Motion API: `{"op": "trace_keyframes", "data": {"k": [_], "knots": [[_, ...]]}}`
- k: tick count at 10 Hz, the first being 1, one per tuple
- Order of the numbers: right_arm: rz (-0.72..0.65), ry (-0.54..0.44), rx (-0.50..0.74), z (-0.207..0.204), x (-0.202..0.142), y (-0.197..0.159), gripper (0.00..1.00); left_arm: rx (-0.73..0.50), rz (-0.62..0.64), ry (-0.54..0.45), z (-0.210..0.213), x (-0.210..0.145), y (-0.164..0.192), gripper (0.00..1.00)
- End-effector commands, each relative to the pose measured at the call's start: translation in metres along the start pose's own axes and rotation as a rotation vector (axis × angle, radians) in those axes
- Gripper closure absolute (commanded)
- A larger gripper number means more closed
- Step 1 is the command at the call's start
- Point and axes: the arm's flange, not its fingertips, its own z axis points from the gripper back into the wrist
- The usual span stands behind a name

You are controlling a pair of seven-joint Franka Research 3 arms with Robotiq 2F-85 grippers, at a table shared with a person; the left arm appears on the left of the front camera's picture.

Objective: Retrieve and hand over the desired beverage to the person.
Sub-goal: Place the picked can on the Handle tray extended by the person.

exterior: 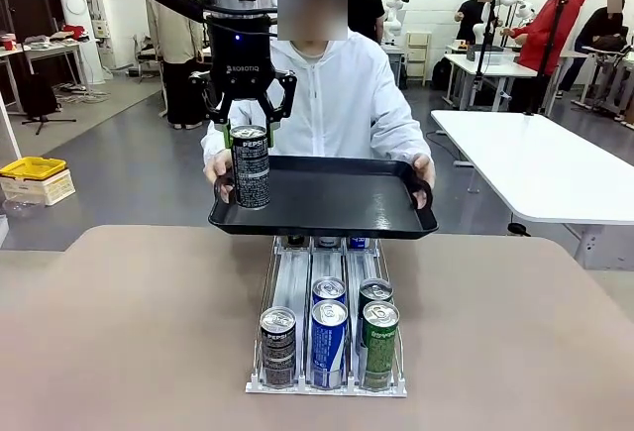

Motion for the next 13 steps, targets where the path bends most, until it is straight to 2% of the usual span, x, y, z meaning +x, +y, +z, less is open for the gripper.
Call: {"op": "trace_keyframes", "data": {"k": [1,12,13], "knots": [[-0.004,-0.008,0.026,-0.0017,0.0007,-0.0005,0.0,-0.003,0.01,-0.026,-0.0002,-0.0059,0.0049,0.74],[-0.004,-0.008,0.026,-0.0017,0.0007,-0.0005,0.0,-0.003,0.01,-0.026,-0.0002,-0.0059,0.0049,0.74],[-0.004,-0.008,0.026,-0.0017,0.0007,-0.0005,0.0,0.0,-0.002,0.0,-0.0001,-0.0007,-0.0007,0.42]]}}
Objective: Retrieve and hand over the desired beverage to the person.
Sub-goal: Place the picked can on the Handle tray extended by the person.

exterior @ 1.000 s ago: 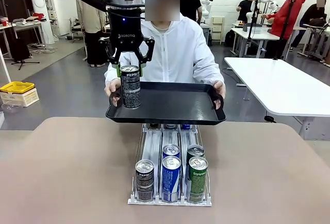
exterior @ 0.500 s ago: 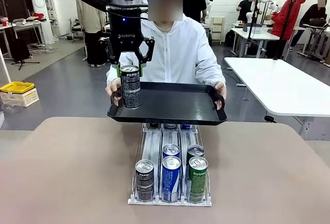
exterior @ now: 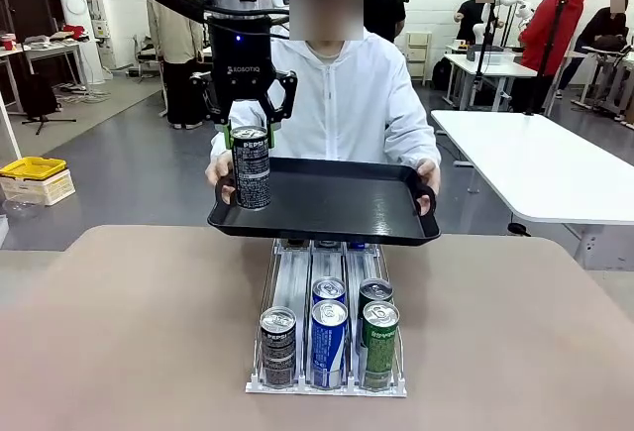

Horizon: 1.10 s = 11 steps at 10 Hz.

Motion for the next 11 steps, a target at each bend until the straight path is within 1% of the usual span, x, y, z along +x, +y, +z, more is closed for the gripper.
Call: {"op": "trace_keyframes", "data": {"k": [1,3,4,5,6,8,11], "knots": [[-0.004,-0.008,0.026,-0.002,0.001,-0.001,0.0,-0.004,-0.052,0.014,-0.002,0.006,-0.013,0.42],[-0.004,-0.008,0.026,-0.002,0.001,-0.001,0.0,0.015,-0.062,-0.027,-0.002,0.019,-0.036,0.42],[-0.004,-0.008,0.026,-0.002,0.001,-0.001,0.0,0.013,-0.072,-0.022,-0.007,0.03,-0.047,0.42],[-0.004,-0.008,0.026,-0.002,0.001,-0.001,0.0,0.016,-0.075,-0.012,-0.017,0.039,-0.058,0.42],[-0.004,-0.008,0.026,-0.002,0.001,-0.001,0.0,0.032,-0.06,-0.024,-0.03,0.05,-0.069,0.42],[-0.004,-0.008,0.026,-0.002,0.001,-0.001,0.0,0.038,-0.089,-0.07,-0.051,0.07,-0.083,0.42],[-0.004,-0.008,0.026,-0.002,0.001,-0.001,0.0,-0.007,-0.157,-0.108,-0.067,0.073,-0.093,0.42]]}}
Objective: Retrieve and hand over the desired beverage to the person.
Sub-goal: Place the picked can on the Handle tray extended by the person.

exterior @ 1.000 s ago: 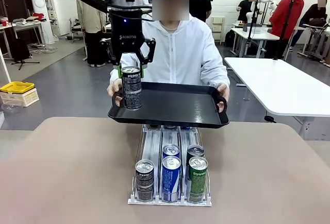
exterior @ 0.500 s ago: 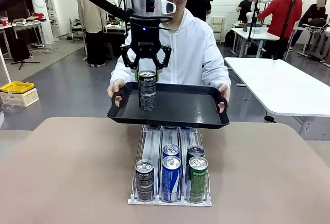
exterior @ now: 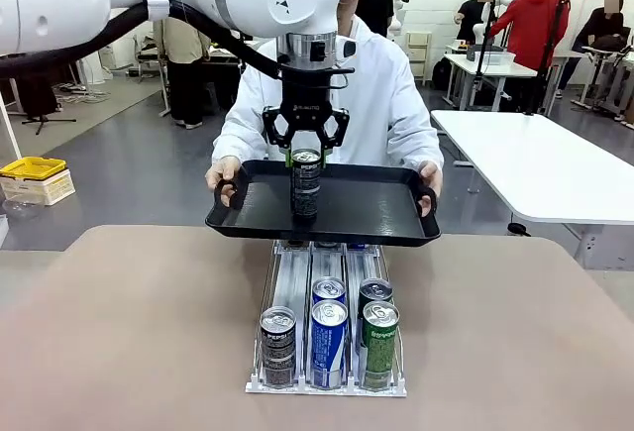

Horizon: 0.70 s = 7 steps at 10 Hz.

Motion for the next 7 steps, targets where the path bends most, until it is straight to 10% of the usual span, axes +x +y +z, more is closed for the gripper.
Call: {"op": "trace_keyframes", "data": {"k": [1,7], "knots": [[-0.004,-0.008,0.026,-0.002,0.001,-0.001,0.0,-0.01,-0.035,-0.036,0.011,0.0,-0.004,0.42],[-0.004,-0.008,0.026,-0.002,0.001,-0.001,0.0,0.009,-0.052,0.054,-0.01,0.001,-0.009,0.42]]}}
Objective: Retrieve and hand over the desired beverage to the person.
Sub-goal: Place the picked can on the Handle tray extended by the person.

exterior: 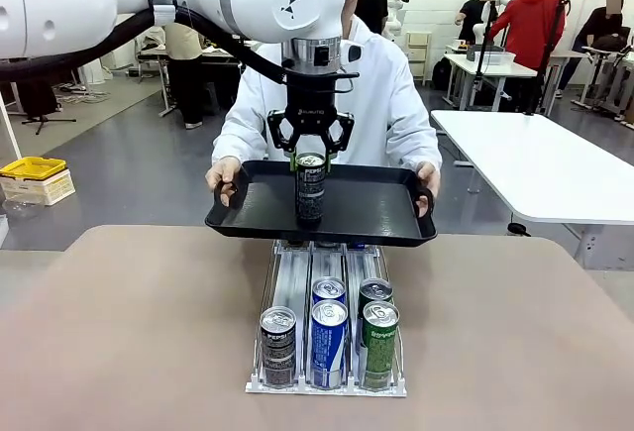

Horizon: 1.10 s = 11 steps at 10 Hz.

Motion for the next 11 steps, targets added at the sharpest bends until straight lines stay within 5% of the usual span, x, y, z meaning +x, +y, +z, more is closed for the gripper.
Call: {"op": "trace_keyframes", "data": {"k": [1,2,3,11], "knots": [[-0.004,-0.008,0.026,-0.0016,0.0007,-0.0007,0.0,-0.004,-0.029,0.051,-0.0038,0.0052,-0.0041,0.42],[-0.004,-0.008,0.026,-0.0016,0.0007,-0.0007,0.0,-0.008,-0.028,0.051,-0.0042,0.0056,-0.0038,0.42],[-0.004,-0.008,0.026,-0.0016,0.0007,-0.0007,0.0,-0.014,-0.024,0.053,-0.0028,0.0058,-0.0053,0.0],[-0.004,-0.008,0.026,-0.0016,0.0007,-0.0007,0.0,-0.02,-0.027,0.069,0.002,0.0071,-0.0042,0.0]]}}
